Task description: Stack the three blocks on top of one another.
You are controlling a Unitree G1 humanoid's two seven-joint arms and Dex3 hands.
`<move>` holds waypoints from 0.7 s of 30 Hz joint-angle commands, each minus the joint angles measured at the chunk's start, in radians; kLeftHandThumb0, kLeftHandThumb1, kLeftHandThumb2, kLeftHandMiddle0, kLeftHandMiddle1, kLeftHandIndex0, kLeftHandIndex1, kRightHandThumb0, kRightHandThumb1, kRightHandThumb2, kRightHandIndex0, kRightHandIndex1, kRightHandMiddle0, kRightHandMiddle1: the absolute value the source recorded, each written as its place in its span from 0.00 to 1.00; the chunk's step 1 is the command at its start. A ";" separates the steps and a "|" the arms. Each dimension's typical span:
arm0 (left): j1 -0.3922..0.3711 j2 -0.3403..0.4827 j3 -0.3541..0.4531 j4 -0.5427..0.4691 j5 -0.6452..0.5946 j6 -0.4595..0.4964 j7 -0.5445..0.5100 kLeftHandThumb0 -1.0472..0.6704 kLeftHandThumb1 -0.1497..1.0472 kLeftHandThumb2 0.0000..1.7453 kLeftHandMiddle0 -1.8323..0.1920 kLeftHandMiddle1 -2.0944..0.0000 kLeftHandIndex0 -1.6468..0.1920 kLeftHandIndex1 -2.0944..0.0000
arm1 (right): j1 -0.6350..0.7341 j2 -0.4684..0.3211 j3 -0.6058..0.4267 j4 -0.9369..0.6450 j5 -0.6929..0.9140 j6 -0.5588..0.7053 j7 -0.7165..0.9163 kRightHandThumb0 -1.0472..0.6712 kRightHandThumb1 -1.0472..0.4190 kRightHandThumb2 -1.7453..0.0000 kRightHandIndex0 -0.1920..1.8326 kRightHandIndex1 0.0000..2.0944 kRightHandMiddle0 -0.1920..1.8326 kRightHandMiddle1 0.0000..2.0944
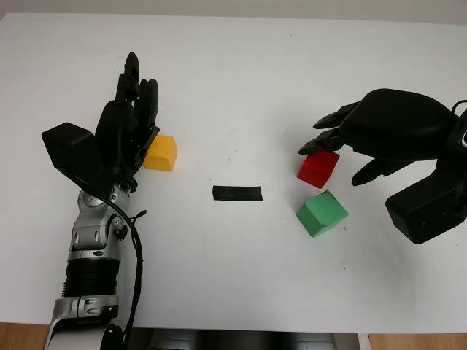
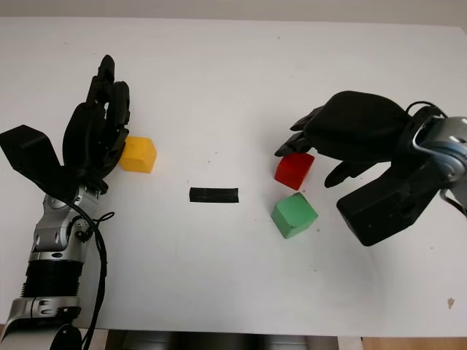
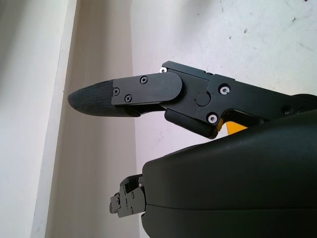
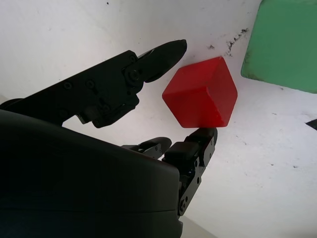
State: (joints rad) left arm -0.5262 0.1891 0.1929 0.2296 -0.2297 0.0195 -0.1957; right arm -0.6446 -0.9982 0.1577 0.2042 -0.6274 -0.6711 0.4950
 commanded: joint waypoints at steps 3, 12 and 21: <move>0.000 0.005 -0.002 -0.007 0.003 -0.001 -0.001 0.18 1.00 0.29 1.00 0.98 0.99 0.98 | 0.013 0.000 0.011 0.022 -0.025 -0.020 -0.036 0.37 0.17 0.96 0.31 0.02 0.40 0.04; 0.001 0.002 0.002 -0.013 -0.004 -0.002 0.001 0.19 1.00 0.28 1.00 0.98 0.98 0.97 | 0.023 0.010 0.021 0.044 -0.024 -0.010 -0.045 0.38 0.17 0.97 0.31 0.02 0.41 0.04; 0.006 0.006 0.001 -0.019 0.003 -0.003 0.005 0.19 1.00 0.28 0.99 0.97 0.97 0.97 | 0.015 0.018 0.038 0.096 -0.080 -0.065 -0.173 0.39 0.15 0.96 0.35 0.04 0.49 0.07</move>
State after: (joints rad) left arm -0.5257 0.1890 0.1930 0.2265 -0.2296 0.0195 -0.1903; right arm -0.6369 -0.9902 0.1832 0.2851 -0.7011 -0.7254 0.3288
